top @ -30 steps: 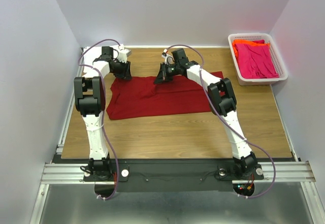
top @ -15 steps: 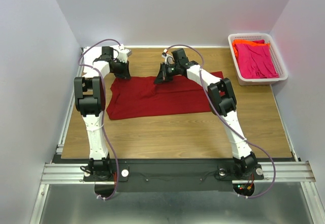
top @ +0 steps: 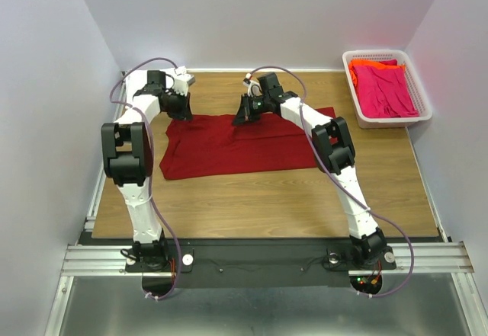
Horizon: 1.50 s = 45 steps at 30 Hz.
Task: Fold and stack the t-shirts
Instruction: Fold the tshirt
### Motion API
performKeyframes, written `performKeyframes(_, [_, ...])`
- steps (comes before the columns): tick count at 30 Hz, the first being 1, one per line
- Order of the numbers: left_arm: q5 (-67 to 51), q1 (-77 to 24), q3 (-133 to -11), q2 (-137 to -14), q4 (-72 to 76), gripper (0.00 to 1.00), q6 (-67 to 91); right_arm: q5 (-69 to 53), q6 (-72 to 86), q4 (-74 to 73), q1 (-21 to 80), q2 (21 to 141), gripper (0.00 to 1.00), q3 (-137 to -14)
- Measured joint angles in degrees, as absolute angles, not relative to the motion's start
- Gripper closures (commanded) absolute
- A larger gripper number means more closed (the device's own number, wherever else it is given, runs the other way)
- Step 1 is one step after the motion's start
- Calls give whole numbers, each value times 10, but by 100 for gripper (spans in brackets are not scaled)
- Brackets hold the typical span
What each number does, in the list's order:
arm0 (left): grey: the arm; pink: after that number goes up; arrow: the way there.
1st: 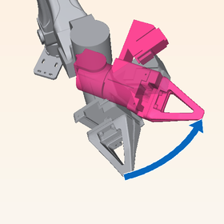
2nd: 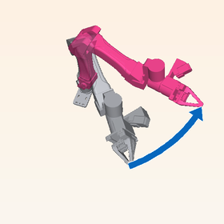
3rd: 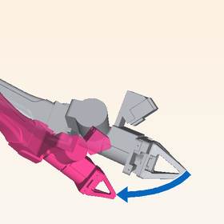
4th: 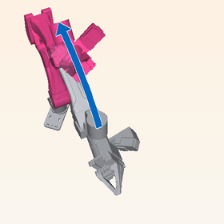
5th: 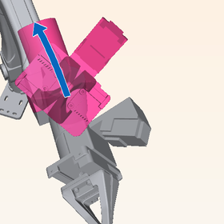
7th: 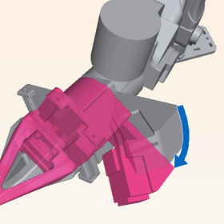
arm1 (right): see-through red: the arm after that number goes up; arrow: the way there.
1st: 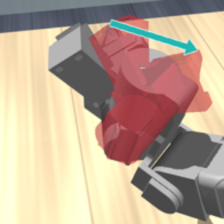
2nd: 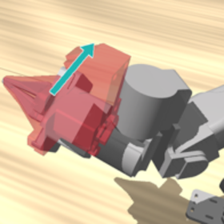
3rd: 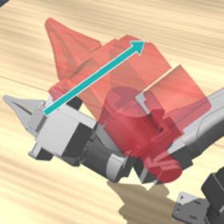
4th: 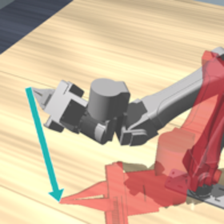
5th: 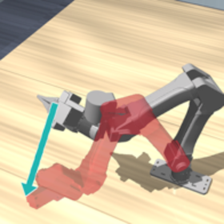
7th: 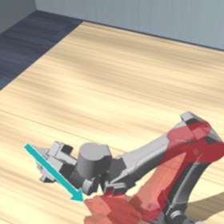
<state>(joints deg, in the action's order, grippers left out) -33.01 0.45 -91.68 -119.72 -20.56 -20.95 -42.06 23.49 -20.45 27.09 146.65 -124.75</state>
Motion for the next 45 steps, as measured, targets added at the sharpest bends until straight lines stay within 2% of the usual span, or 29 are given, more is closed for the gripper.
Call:
performKeyframes(5, [-323,11,-899,-1140,-197,100,-215,-396,219,-204,271,1466,99,-1248])
performKeyframes(13, [-305,20,-889,-1154,-178,100,-211,-373,203,-203,271,1468,97,-1248])
performKeyframes(16, [-296,20,-888,-1171,-173,100,-210,-368,200,-201,272,1472,91,-1249])
performKeyframes(17, [-293,20,-888,-1175,-173,100,-210,-366,199,-201,272,1475,84,-1251])
performKeyframes(19, [-286,20,-886,-1184,-170,100,-210,-363,197,-200,272,1481,75,-1251])
performKeyframes(20, [-282,20,-885,-1189,-169,100,-210,-362,197,-200,272,1483,64,-1251])
performKeyframes(21, [-278,20,-885,-1193,-168,94,-210,-362,196,-197,272,1483,58,-1251])
performKeyframes(22, [-275,20,-885,-1197,-168,80,-210,-361,197,-197,272,1483,55,-1251])
performKeyframes(25, [-268,23,-885,-1203,-171,60,-209,-354,187,-190,272,1477,48,-1250])
performKeyframes(28, [-268,27,-885,-1199,-172,55,-206,-332,168,-189,274,1450,47,-1220])
performKeyframes(34, [-272,27,-877,-1149,-189,54,-205,-304,120,-200,247,1321,51,-1089])
performKeyframes(40, [-278,16,-826,-1047,-195,56,-205,-259,49,-211,185,1179,63,-964])
performKeyframes(45, [-262,-26,-730,-1008,-190,57,-201,-189,-14,-222,134,1169,73,-914])
